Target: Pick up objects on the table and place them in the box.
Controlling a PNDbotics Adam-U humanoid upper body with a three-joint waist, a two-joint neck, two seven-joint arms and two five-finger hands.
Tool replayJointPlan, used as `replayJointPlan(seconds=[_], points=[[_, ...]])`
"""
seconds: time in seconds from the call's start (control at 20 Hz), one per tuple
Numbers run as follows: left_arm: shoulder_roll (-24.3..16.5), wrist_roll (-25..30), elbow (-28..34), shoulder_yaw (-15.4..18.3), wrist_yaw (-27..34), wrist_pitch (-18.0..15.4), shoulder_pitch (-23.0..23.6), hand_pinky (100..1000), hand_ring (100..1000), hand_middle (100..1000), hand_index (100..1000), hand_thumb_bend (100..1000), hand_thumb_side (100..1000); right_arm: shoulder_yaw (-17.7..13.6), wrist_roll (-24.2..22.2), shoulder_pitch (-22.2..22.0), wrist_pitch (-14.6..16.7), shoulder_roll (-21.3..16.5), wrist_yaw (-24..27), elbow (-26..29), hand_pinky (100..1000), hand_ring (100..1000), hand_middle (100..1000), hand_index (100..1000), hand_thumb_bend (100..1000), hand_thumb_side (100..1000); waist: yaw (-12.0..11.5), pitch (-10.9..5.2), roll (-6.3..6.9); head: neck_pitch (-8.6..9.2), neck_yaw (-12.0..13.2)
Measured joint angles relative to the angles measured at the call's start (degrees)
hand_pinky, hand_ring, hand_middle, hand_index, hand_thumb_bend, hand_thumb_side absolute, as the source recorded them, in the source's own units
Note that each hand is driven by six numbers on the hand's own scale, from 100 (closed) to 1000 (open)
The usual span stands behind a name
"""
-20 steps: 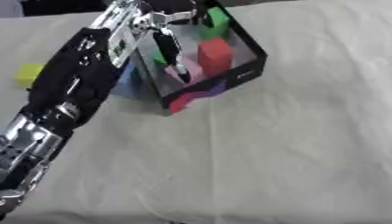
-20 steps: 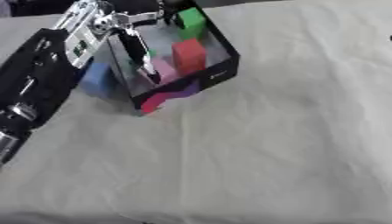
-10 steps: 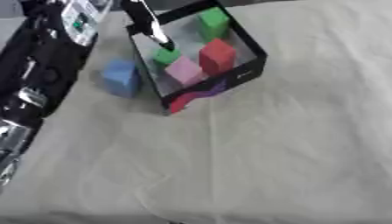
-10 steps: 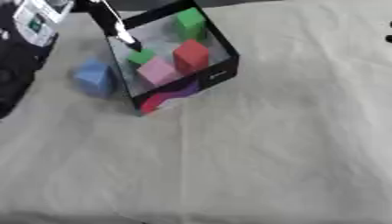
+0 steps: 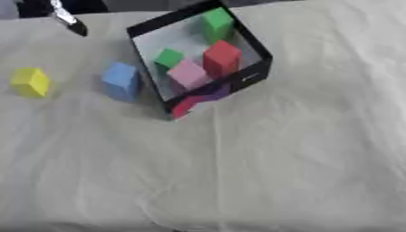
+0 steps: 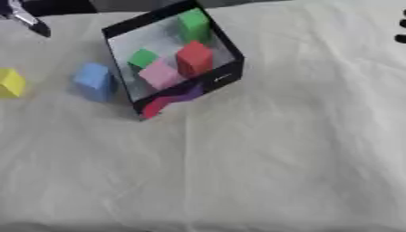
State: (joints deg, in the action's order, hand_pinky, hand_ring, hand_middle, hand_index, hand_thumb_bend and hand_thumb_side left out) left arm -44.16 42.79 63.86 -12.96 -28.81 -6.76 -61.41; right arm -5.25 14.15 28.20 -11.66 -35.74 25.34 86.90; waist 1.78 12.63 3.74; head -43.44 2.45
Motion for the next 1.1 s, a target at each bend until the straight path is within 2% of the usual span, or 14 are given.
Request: replayJointPlan(seconds=[0.35,0.75,0.95,1.1], points=[[-3.4,1.8,-1.1,1.6,-1.7,1.0,2.6,847,807,764,792,876,100,0.0,0.1,0.0,0.0,-0.4,0.0,0.1,741,803,704,787,282,522,0.8,0.63,0.00,1.37,1.5],[-4.8,2.4,-2.4,2.2,-3.8,-0.1,4.8,836,789,736,742,815,100,0.0,0.3,0.0,-0.2,-0.9,-0.2,0.1,741,803,704,787,282,525,1.4,1.22,0.00,2.33,2.6],[-5.7,2.2,-2.4,2.2,-3.7,-1.1,6.3,830,781,731,724,764,100,0.0,0.3,0.0,-0.2,-0.9,-0.3,0.1,741,803,704,786,283,526,1.5,1.64,0.00,2.75,2.6],[-6.2,2.3,-2.5,2.2,-3.3,-1.5,7.1,815,766,722,708,673,100,0.0,0.3,0.0,-0.2,-0.9,-0.3,0.1,741,803,704,786,284,527,1.6,1.75,0.00,2.77,2.6]])
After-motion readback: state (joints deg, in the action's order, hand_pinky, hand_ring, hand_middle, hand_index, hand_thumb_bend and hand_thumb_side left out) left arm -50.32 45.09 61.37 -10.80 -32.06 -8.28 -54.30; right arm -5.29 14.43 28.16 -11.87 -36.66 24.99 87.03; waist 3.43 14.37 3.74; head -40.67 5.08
